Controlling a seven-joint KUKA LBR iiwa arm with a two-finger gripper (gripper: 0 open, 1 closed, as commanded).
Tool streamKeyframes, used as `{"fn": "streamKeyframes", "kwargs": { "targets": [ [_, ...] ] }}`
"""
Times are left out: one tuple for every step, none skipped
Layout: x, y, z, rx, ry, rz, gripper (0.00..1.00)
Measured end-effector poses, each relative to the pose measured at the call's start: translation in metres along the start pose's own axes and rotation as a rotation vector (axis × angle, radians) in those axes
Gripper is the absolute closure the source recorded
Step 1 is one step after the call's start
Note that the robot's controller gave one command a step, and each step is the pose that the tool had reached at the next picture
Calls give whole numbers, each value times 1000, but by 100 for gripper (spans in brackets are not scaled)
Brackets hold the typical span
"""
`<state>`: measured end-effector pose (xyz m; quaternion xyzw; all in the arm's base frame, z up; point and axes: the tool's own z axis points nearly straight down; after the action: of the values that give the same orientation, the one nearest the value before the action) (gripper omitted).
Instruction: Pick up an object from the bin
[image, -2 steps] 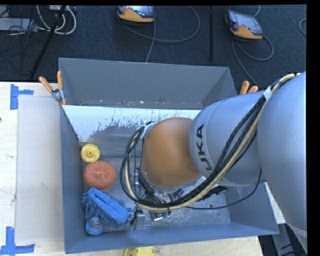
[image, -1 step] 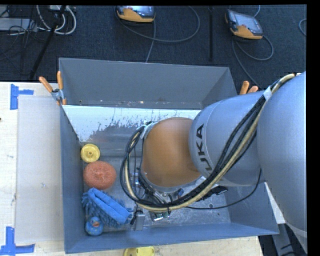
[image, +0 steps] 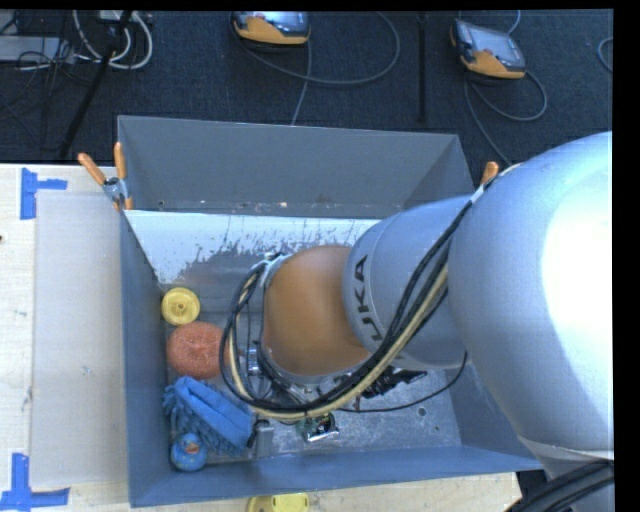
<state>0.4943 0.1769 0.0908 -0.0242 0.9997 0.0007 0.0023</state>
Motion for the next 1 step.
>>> {"fn": "streamKeyframes", "kwargs": {
  "targets": [
    [-8, 12, 22, 2, 6, 138, 100]
  ]
}}
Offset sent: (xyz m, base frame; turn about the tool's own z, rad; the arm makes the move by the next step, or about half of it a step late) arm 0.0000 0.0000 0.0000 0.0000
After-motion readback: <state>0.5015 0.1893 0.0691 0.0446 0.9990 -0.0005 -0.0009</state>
